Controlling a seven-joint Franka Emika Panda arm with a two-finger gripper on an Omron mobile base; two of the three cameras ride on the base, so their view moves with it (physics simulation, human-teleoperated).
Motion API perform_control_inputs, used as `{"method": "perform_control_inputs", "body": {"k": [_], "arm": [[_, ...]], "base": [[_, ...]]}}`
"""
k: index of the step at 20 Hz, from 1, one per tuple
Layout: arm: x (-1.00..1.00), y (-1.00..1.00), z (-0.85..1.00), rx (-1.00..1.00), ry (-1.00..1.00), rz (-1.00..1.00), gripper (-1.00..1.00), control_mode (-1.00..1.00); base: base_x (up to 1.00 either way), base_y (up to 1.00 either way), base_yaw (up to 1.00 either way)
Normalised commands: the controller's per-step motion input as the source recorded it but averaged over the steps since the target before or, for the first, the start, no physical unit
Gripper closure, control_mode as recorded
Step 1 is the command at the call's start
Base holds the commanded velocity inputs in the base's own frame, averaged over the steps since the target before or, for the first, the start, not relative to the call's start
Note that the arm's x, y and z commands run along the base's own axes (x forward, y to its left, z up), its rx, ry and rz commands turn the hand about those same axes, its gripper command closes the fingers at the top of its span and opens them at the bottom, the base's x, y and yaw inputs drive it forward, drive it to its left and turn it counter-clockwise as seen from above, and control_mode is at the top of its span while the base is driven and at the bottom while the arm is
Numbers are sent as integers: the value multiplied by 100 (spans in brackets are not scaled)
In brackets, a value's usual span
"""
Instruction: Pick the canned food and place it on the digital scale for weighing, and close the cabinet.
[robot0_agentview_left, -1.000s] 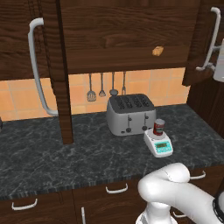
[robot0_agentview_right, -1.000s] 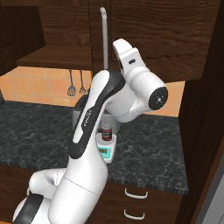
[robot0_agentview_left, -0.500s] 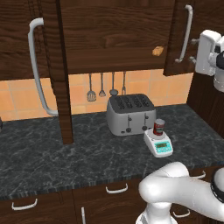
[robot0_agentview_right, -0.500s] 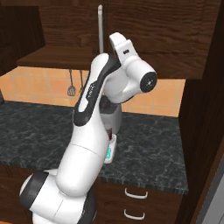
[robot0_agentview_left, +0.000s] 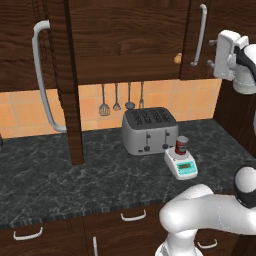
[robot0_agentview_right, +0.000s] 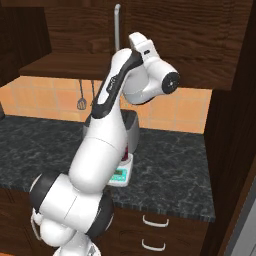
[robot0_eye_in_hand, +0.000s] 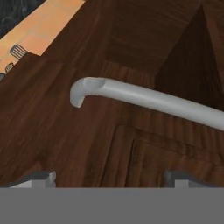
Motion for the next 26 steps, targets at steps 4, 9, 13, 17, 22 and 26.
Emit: {"method": "perform_control_inputs", "body": {"k": [4,9,13,17,22,26], "arm": [[67,0,-7,0,-13,0,-100,-100],[-89,26,0,0,-65,-1,-100,-100],[-100,76,0,0,-43,-13,-100,-100],[-100,24,18,1,-13,-19,-100,-100],[-100,15,5,6,-4,-21,-100,-100],[-100,14,0,11,-11,-16,-100,-100]], "base": [[0,0,0],[0,0,0],[0,0,0],[0,0,0],[0,0,0],[0,0,0]]}}
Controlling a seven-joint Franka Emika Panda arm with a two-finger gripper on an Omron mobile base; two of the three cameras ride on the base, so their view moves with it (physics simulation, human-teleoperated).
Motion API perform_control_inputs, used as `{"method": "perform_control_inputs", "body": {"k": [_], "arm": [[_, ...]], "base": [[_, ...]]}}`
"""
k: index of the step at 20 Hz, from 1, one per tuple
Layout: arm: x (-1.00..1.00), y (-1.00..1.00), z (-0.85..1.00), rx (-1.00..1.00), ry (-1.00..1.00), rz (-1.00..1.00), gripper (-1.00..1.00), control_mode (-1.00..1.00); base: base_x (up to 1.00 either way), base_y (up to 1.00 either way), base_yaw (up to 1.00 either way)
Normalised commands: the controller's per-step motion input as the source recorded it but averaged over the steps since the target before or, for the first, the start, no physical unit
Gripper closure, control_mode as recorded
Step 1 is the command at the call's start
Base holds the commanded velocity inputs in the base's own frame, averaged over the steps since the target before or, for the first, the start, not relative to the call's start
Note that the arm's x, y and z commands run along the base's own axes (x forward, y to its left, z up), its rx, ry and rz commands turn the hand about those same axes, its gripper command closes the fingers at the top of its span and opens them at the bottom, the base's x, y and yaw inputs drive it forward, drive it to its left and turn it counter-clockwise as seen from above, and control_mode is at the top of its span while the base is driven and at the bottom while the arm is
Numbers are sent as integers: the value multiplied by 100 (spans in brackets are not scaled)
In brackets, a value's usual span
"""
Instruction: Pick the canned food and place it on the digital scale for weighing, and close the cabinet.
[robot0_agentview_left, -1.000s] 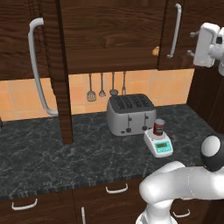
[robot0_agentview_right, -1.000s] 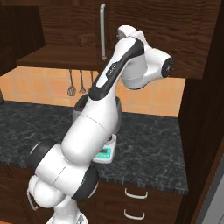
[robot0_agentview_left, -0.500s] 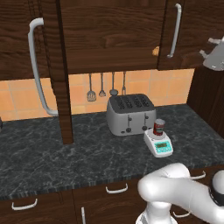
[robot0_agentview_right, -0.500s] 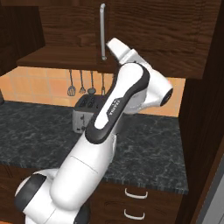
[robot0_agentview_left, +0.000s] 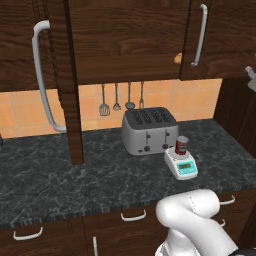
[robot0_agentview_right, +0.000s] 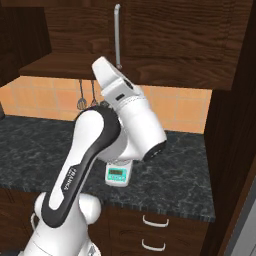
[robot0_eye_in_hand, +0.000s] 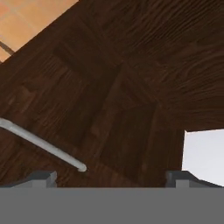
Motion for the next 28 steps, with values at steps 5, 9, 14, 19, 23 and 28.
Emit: {"method": "perform_control_inputs", "body": {"k": [5,9,14,19,23,28], "arm": [[-100,8,0,10,-17,-8,-100,-100],[-100,52,0,2,-6,-3,-100,-100],[-100,80,3,-5,1,0,-100,-100],[-100,97,10,-6,-1,0,-100,-100],[-100,100,-28,-2,-3,-2,-100,-100],[-94,100,-55,-1,0,-7,-100,-100]], "base": [[0,0,0],[0,0,0],[0,0,0],[0,0,0],[0,0,0],[0,0,0]]}}
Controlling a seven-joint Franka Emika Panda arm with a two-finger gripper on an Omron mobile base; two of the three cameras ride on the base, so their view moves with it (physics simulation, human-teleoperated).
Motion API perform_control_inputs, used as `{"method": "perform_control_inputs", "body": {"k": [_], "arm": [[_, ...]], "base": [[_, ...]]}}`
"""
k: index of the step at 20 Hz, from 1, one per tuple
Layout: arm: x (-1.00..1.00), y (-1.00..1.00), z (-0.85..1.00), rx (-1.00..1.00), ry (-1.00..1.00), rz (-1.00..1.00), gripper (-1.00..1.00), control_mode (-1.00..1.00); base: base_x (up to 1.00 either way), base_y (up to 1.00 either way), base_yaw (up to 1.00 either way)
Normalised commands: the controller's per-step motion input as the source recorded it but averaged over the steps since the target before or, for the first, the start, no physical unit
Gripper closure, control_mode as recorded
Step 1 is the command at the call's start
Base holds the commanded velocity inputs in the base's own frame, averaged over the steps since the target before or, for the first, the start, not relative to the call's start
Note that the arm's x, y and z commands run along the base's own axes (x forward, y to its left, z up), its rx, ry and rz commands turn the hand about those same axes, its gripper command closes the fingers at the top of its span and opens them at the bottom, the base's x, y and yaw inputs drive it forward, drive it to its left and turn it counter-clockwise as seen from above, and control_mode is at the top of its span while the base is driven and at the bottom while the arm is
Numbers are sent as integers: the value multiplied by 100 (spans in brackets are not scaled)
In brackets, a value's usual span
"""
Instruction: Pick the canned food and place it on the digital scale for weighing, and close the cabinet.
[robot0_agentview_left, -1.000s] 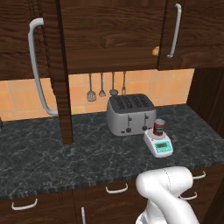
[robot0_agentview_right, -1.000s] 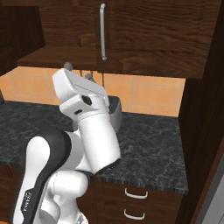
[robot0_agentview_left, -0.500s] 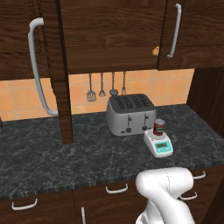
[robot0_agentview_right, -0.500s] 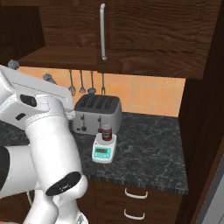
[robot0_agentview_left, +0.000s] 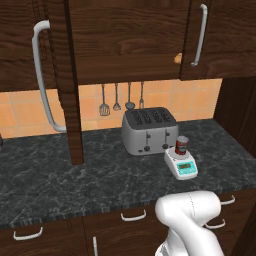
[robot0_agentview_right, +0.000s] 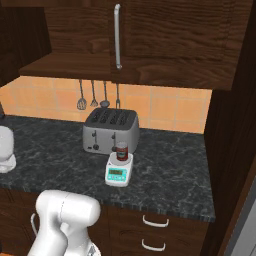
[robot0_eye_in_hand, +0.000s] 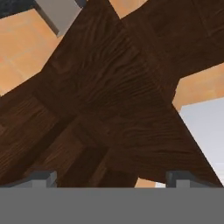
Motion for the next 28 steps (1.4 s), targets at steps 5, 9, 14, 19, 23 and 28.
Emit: {"method": "perform_control_inputs", "body": {"k": [5,9,14,19,23,28], "arm": [[-73,100,-64,0,-6,-11,-100,-100],[-33,100,-78,0,-16,-9,-100,-100],[-6,100,-57,0,-15,-11,-100,-100],[0,100,0,10,-10,-8,-100,-100],[-5,100,0,17,-6,-9,-100,-100],[-4,100,-11,28,-2,-6,-100,-100]], "base": [[0,0,0],[0,0,0],[0,0,0],[0,0,0],[0,0,0],[0,0,0]]}}
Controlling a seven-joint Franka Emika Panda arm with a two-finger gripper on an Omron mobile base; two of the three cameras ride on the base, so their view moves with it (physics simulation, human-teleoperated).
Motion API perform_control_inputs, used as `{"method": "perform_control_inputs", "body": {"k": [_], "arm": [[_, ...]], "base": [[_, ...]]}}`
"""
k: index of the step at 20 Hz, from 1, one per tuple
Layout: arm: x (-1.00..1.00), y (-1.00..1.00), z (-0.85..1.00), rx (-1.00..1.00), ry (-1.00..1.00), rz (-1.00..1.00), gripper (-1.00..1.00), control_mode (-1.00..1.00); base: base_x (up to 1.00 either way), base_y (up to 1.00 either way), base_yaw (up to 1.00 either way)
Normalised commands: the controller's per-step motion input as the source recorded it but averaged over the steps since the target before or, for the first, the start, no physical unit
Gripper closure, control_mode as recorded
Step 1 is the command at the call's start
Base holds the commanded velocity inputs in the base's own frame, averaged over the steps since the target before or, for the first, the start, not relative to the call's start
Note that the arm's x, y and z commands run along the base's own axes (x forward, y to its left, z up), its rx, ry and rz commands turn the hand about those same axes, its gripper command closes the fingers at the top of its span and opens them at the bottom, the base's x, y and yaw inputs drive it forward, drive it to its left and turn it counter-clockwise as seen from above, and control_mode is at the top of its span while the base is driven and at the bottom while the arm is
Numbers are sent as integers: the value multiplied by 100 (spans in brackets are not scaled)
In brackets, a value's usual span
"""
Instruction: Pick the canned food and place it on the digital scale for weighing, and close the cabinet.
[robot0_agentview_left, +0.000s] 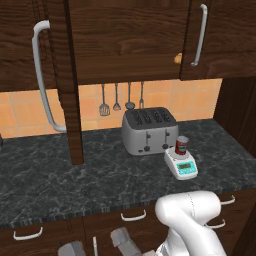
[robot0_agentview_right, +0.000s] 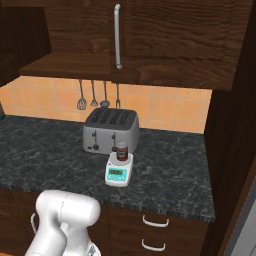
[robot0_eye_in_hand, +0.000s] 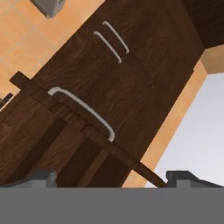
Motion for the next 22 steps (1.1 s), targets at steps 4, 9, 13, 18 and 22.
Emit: {"method": "perform_control_inputs", "body": {"k": [4,9,13,18,22], "arm": [[30,100,0,14,25,-6,-100,-100],[62,95,-20,5,7,-9,-100,-100],[94,66,-21,-2,0,-3,-100,-100],[100,46,-34,0,-5,0,-100,-100],[100,32,-52,8,-6,0,-100,-100]], "base": [[0,0,0],[0,0,0],[0,0,0],[0,0,0],[0,0,0]]}}
